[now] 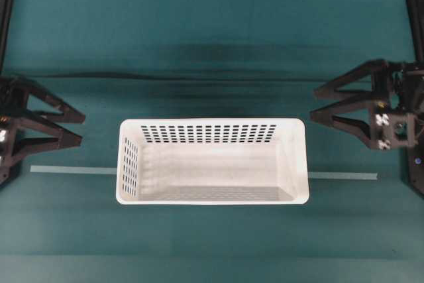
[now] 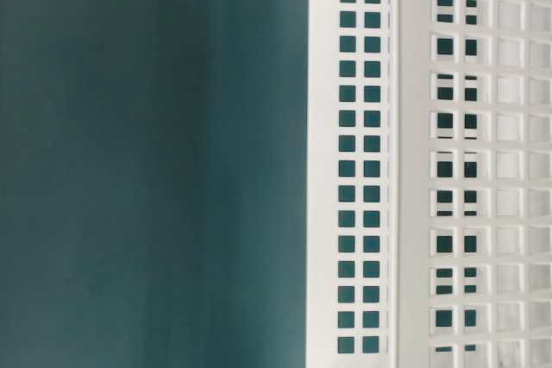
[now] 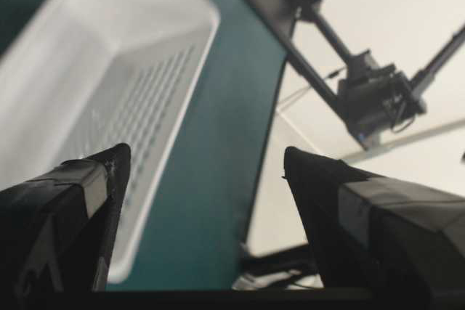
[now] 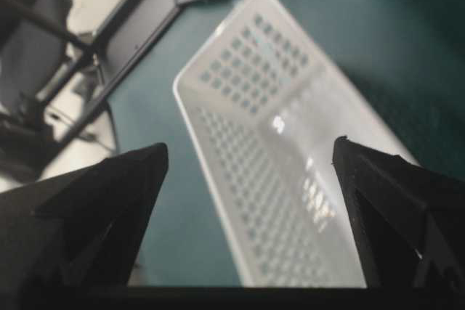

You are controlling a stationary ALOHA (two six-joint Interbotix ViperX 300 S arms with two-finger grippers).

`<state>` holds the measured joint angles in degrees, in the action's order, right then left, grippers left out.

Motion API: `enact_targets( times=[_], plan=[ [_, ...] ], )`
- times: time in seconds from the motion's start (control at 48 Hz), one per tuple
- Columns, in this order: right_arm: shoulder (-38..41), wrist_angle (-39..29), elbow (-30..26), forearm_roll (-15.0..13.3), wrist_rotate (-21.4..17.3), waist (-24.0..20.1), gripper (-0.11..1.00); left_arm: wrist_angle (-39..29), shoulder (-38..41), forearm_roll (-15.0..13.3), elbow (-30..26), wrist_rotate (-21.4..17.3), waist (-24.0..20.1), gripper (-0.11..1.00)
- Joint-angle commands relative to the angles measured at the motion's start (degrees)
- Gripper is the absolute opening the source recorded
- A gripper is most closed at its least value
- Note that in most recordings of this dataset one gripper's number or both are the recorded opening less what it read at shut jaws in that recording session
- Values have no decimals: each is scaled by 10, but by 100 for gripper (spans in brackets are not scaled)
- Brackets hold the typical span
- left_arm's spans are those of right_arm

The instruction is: Lift the white basket with both hands.

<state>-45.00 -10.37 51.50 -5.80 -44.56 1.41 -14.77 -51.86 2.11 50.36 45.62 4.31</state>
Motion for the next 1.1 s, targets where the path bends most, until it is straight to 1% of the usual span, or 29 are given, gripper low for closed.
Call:
enact_targets(
  times=[0.0, 0.021, 0.042, 0.062, 0.125, 0.146, 0.229, 0.271, 0.375, 0.417, 0.667, 0.771, 1.083],
  plan=[
    [-4, 42, 4, -16, 47, -3, 97, 26, 0, 1, -8, -58, 0, 88],
    [-6, 48, 5, -18, 62, -4, 97, 29, -2, 1, -8, -72, 0, 88],
    [-8, 55, 8, -18, 76, -4, 97, 31, -4, 1, -6, -95, 0, 88],
    [-10, 62, 11, -19, 91, -4, 97, 30, -5, 1, -6, -107, 1, 88],
    [-17, 76, 18, -20, 136, -5, 97, 28, -11, 1, -4, -141, 3, 88],
    [-22, 79, 23, -20, 158, -8, 97, 27, -14, 1, -4, -152, 3, 88],
    [-40, 84, 29, -20, 216, -16, 97, 20, -27, 1, -2, -192, 4, 88],
    [-49, 86, 30, -20, 240, -21, 97, 17, -35, 1, -3, -208, 4, 88],
    [-76, 83, 31, -19, 278, -33, 96, 8, -57, 1, -3, -236, 5, 88],
    [-89, 81, 32, -19, 284, -36, 96, 6, -64, 1, -3, -236, 4, 88],
    [-147, 30, 44, -17, 283, -40, 96, -2, -93, 1, 4, -238, 4, 88],
    [-153, 15, 44, -18, 283, -40, 96, -11, -98, 1, 5, -237, 5, 88],
    [-151, 11, 47, -18, 284, -40, 96, -19, -101, 1, 11, -241, 4, 88]
  ],
)
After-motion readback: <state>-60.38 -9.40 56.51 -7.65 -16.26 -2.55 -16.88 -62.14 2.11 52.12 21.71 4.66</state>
